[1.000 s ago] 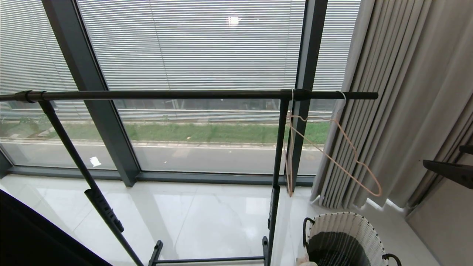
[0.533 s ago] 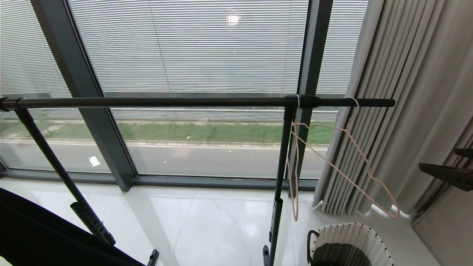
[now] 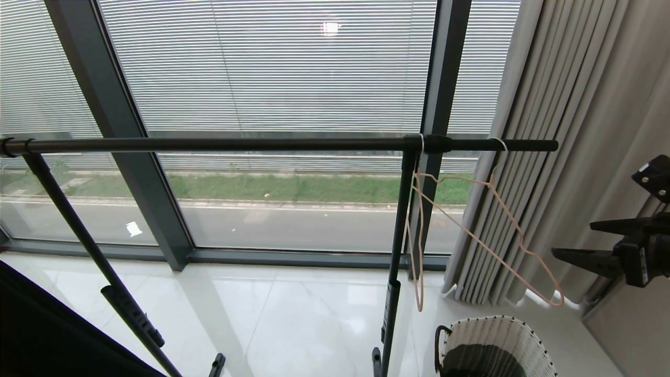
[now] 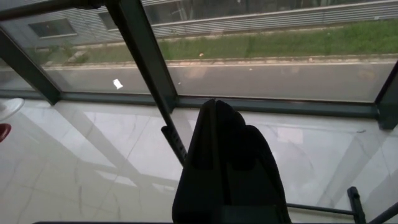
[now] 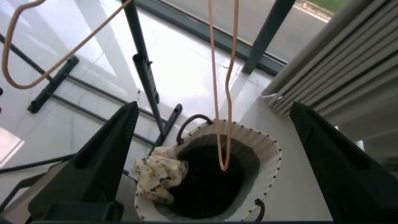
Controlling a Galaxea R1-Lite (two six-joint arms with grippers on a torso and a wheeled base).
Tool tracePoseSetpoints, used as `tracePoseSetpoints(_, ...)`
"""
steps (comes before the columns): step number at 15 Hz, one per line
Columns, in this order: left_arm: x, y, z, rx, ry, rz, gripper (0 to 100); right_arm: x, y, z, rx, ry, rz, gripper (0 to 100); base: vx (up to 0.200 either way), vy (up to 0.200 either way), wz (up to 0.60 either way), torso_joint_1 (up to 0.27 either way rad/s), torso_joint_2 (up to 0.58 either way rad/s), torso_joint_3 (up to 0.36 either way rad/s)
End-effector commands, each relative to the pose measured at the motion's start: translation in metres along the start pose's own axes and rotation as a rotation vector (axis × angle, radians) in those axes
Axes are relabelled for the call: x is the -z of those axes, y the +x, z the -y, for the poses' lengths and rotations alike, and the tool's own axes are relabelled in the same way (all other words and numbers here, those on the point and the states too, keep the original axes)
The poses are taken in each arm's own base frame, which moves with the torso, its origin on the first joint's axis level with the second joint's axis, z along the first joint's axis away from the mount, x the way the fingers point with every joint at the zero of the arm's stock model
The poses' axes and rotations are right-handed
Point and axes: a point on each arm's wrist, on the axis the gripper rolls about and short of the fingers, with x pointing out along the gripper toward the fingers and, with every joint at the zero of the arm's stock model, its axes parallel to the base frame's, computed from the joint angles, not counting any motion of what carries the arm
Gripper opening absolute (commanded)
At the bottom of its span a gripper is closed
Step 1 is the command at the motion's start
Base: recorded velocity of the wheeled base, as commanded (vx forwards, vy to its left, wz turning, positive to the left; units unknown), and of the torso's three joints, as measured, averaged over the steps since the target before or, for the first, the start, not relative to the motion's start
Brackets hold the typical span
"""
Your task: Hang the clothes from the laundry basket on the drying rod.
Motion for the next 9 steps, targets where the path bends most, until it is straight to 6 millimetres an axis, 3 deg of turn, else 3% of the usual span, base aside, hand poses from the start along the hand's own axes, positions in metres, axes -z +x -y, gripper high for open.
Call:
tracePoseSetpoints(1,0.0,-0.001,0.0,-0.002,0.006,0.003,0,0.013,0.039,0.015,-0.055,-0.021,-0.097,100,0.0,0.0,0.0,0.0,0.0,0.0)
tracePoseSetpoints(4,-0.001,-0.005,-0.001,-0.007,0.029,0.023,0,0.022,0.076,0.029,-0.091,-0.1,-0.104,100,0.0,0.0,0.0,0.0,0.0,0.0)
tracePoseSetpoints(9,0.001,-0.01,-0.002,-0.03,0.028,0.031,0,0.027,0.097,0.029,-0.159,-0.119,-0.11,100,0.0,0.0,0.0,0.0,0.0,0.0)
